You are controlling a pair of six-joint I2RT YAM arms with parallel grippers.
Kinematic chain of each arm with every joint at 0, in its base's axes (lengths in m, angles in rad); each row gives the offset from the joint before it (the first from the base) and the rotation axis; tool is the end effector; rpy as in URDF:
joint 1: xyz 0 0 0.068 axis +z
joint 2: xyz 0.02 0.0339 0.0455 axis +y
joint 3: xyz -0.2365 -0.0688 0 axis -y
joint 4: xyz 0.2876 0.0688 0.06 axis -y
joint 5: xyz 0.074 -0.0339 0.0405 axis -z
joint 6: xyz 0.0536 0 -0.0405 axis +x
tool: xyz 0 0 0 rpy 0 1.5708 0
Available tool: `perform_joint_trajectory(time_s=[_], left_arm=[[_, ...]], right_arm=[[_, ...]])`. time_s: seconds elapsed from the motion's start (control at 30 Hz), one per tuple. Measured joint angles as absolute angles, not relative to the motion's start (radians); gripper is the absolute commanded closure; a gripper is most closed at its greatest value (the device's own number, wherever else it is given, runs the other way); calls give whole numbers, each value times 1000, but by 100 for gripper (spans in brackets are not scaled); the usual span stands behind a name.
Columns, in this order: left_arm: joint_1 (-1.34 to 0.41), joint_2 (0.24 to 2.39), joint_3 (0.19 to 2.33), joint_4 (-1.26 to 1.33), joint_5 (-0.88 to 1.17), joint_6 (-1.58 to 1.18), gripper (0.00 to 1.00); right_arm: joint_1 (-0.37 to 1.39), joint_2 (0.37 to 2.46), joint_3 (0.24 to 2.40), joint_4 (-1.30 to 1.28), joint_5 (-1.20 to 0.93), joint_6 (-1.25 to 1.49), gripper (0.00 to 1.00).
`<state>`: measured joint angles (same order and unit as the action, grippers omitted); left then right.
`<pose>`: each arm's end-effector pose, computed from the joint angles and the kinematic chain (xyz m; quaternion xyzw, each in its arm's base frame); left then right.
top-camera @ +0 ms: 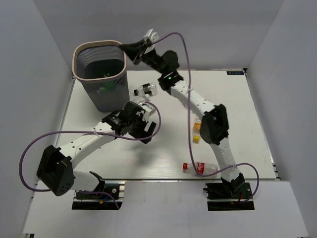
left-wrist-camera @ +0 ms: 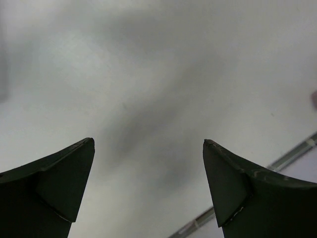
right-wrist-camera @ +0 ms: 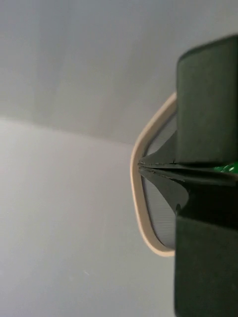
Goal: Put the plastic bottles in the bin
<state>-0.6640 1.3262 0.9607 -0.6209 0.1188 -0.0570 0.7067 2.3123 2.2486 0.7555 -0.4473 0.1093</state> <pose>0.2504 -0.2040 0.1901 0.3020 0.9071 -0.1546 0.2490 0.4145 0.3844 0.4075 -0.3139 0.3375 0.4367 0.7726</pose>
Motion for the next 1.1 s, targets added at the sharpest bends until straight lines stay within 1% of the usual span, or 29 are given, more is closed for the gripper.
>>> perform_joint_trajectory(time_s=[0.13,0.2,0.23,0.27,0.37,0.43,0.5,0.57,0.63,0.7,0.77,0.9,1.1], left_arm=[[-665,1376,1050,-593,2,12,0],[-662,1412,1085,-572,-63,49,0],[-658,1434,1098,-560,-96,69,0],[-656,1457,1109,-550,-124,88,0],[-651,1551,1150,-534,-213,137,0],[-649,1636,1199,-531,-280,161,0],[-649,1723,1258,-520,-337,176,0],[-649,1793,1302,-510,-388,185,0],[-651,1847,1338,-499,-439,194,0],[-652,1889,1371,-487,-488,202,0],[-652,1928,1409,-482,-542,207,0],[-652,1993,1467,-456,-627,213,0],[-650,2064,1515,-439,-694,217,0]], right_arm=[[598,2078,2119,599,-370,123,100],[499,1947,2045,490,-342,124,47],[446,1882,2000,435,-338,123,33],[383,1822,1953,378,-337,115,10],[240,1678,1792,203,-337,46,10],[189,1588,1631,89,-347,-7,13],[174,1506,1449,-4,-382,-54,20],[168,1454,1300,-95,-422,-92,23],[162,1396,1155,-154,-463,-122,26],[155,1337,1055,-215,-500,-142,26],[146,1281,1002,-262,-531,-159,28],[130,1197,974,-282,-568,-180,28],[111,1153,934,-293,-604,-194,28]])
